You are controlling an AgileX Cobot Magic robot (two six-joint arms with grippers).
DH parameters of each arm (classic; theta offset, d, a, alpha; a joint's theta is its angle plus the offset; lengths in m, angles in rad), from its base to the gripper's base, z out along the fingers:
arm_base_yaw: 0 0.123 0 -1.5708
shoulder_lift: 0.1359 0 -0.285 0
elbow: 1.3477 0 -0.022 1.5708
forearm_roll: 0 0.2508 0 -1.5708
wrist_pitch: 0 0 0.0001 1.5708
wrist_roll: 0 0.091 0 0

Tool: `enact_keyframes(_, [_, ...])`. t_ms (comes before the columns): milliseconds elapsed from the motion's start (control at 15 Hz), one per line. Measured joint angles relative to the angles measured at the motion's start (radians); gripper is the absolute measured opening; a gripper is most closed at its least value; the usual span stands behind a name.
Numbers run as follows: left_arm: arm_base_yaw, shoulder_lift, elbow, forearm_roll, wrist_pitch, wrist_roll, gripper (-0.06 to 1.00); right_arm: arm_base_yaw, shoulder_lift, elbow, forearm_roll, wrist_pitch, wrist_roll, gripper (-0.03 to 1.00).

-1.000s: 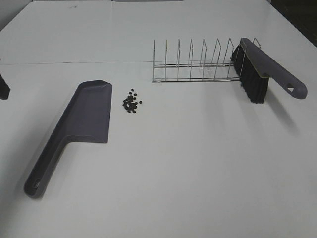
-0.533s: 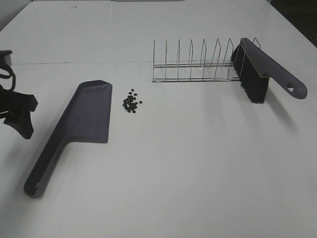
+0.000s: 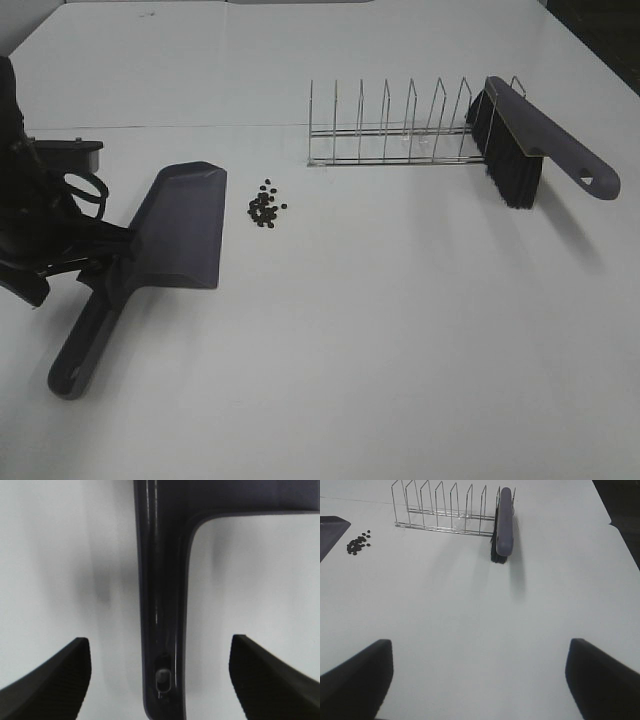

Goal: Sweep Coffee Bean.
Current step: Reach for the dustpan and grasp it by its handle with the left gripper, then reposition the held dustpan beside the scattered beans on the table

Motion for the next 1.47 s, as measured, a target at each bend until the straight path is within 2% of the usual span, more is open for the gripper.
enact_keyframes(600, [0.0, 0.174, -0.043, -0.003, -0.078, -0.002, 0.69, 0.0, 0.0, 0.0, 0.001, 0.0, 0.0, 0.79])
enact_keyframes(867, [0.0, 0.188, -0.052, 0.0, -0.092, -0.003, 0.69, 0.0, 0.0, 0.0, 0.001, 0.0, 0.0, 0.79])
enact_keyframes(1000, [0.0, 0.189, -0.053, 0.003, -0.101, -0.003, 0.61, 0.0, 0.0, 0.0, 0.001, 0.0, 0.0, 0.79])
enact_keyframes(1067, [0.0, 0.189, -0.053, 0.003, -0.103, -0.003, 0.39, 0.0, 0.0, 0.0, 0.001, 0.0, 0.0, 0.79])
enact_keyframes(1133, [0.0, 0.189, -0.053, 0.001, -0.103, -0.003, 0.31, 0.0, 0.0, 0.0, 0.001, 0.0, 0.0, 0.79])
enact_keyframes(1467, [0.0, 0.169, -0.052, 0.001, -0.094, -0.045, 0.31, 0.0, 0.0, 0.0, 0.001, 0.0, 0.0, 0.79])
